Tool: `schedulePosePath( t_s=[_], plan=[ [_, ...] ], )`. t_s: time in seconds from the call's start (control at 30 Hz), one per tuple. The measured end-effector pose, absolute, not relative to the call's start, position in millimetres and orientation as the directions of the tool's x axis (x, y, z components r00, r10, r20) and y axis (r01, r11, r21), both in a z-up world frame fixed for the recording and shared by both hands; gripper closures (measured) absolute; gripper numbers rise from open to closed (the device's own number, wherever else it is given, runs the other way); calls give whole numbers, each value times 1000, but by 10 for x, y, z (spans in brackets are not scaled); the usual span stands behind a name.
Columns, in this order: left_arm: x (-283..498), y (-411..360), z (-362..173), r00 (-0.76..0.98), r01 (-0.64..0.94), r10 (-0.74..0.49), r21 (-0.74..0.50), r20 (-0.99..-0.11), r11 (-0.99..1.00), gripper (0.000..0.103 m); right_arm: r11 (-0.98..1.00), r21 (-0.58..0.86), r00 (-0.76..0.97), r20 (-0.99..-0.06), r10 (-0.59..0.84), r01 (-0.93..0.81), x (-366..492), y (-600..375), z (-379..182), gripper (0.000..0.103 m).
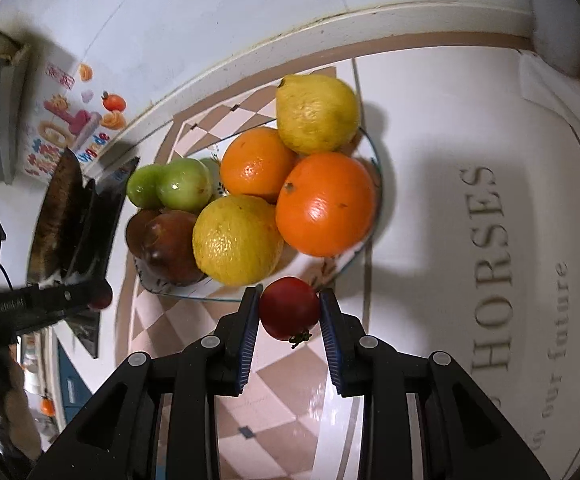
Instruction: Organize fruits
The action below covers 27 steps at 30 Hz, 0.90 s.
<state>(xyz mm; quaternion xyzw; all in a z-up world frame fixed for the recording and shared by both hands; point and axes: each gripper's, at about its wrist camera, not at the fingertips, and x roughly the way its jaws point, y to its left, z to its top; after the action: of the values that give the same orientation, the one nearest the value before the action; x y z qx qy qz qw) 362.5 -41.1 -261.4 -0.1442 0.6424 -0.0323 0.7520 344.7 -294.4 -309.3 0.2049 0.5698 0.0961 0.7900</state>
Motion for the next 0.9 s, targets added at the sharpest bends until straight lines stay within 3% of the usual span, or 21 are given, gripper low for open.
schedulePosePath(
  t_s=[0.47, 0.53, 0.63, 0.7, 0.8, 0.87, 0.9],
  plan=[
    [3943, -299, -3104, 104, -224, -286, -303, -952, 926, 73, 897, 436, 358, -850, 387, 67, 3501, -2912, -3106, 67],
    [3955, -313, -3096, 95, -223, -273, -287, -957, 931, 72, 903, 424, 357, -856, 374, 73, 3489, -2924, -3079, 51],
    [3945, -320, -3061, 90, -218, -258, -271, -962, 937, 71, 905, 417, 360, -859, 363, 84, 3448, -2971, -3008, 37],
    [3916, -324, -3004, 98, -210, -231, -247, -968, 946, 64, 916, 387, 345, -878, 332, 104, 3422, -3004, -2962, 28],
    [3835, -360, -2849, 137, -176, -171, -194, -976, 965, 38, 946, 304, 309, -916, 257, 113, 3387, -3009, -2878, 15],
    [3746, -394, -2742, 162, -149, -116, -140, -980, 979, 18, 961, 258, 290, -931, 221, 98, 3361, -2987, -2801, 11],
    [3699, -407, -2701, 171, -139, -92, -116, -981, 983, 15, 966, 241, 286, -936, 206, 94, 3345, -2984, -2745, 10]
  ],
)
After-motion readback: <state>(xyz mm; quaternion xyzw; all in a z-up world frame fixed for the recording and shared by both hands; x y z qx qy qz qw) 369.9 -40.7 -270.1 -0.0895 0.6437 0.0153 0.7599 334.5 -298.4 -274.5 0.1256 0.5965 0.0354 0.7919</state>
